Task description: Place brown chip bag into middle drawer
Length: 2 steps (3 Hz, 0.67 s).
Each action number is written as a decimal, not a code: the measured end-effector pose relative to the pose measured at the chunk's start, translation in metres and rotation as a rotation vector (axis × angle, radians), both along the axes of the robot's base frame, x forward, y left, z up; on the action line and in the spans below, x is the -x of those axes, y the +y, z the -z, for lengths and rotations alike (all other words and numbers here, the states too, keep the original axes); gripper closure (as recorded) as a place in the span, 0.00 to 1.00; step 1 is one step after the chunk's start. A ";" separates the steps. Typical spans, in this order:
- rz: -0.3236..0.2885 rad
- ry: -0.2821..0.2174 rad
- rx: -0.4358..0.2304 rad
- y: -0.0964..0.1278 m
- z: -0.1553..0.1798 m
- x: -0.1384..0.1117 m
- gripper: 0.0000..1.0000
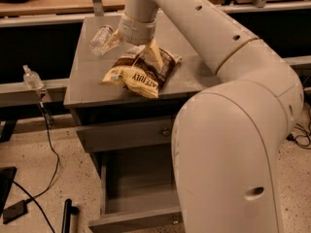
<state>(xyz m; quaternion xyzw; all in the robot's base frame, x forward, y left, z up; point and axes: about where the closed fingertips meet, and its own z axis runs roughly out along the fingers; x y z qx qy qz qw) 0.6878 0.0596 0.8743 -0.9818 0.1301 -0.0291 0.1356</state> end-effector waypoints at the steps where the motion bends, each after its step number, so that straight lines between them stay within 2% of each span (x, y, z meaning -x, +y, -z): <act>1: -0.073 -0.009 0.019 0.002 0.012 0.001 0.01; 2: -0.114 -0.013 0.014 0.004 0.017 0.000 0.22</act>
Offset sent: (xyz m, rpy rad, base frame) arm -0.0087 -0.0033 -0.0175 -0.0315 0.0113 0.1684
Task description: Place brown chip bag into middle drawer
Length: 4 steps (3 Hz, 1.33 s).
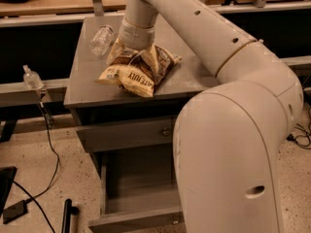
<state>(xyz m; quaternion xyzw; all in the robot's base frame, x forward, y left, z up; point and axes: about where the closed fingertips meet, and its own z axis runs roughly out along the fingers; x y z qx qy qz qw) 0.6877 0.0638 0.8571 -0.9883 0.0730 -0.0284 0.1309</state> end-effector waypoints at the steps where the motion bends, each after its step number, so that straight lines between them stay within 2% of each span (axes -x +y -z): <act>1: -0.026 0.006 -0.017 0.002 0.008 -0.003 0.53; 3: -0.026 0.006 -0.017 0.002 0.002 -0.003 0.99; 4: -0.026 0.006 -0.017 0.002 0.001 -0.003 1.00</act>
Offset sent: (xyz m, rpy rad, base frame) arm -0.0058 -0.0035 0.0055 0.1847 -0.0141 0.0658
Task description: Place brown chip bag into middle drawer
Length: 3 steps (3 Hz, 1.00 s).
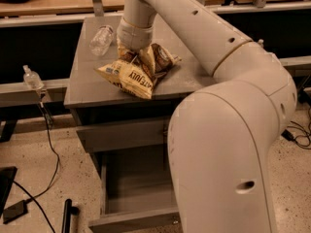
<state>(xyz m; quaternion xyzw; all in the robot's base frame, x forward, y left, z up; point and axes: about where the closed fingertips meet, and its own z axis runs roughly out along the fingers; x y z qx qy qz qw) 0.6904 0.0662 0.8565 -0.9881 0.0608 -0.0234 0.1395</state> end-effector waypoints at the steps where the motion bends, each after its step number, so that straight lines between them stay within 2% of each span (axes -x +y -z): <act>1: 0.000 0.000 0.000 0.000 -0.003 0.000 1.00; 2: 0.000 0.000 0.000 0.000 -0.002 0.000 1.00; 3: -0.012 -0.026 -0.068 0.014 -0.022 -0.011 1.00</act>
Offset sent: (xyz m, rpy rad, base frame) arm -0.2018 -0.0953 0.0850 0.1078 -0.3001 -0.4067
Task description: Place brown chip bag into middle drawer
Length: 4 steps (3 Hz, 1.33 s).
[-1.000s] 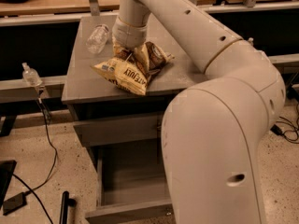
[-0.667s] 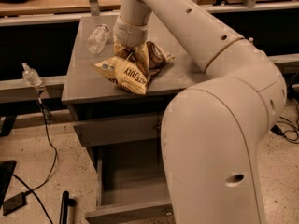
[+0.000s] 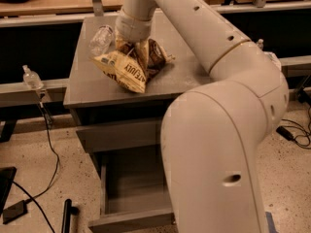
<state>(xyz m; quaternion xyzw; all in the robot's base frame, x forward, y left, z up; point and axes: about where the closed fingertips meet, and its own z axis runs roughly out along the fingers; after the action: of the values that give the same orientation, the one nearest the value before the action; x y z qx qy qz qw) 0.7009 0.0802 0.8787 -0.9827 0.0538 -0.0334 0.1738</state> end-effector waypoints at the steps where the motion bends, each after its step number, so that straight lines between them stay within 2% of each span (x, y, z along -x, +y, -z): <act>1: -0.010 -0.035 -0.009 0.010 -0.029 -0.008 1.00; 2: 0.066 -0.118 0.009 0.009 -0.074 -0.017 1.00; 3: 0.275 -0.167 -0.025 -0.036 -0.140 0.005 1.00; 4: 0.375 -0.131 -0.047 -0.058 -0.157 0.041 1.00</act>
Offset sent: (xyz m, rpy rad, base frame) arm 0.0036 -0.0303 0.1439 -0.1746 -0.0544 -0.1486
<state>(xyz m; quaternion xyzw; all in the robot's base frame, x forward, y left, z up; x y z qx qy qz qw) 0.6604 0.0224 1.0355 -0.9468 0.2254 -0.1281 0.1906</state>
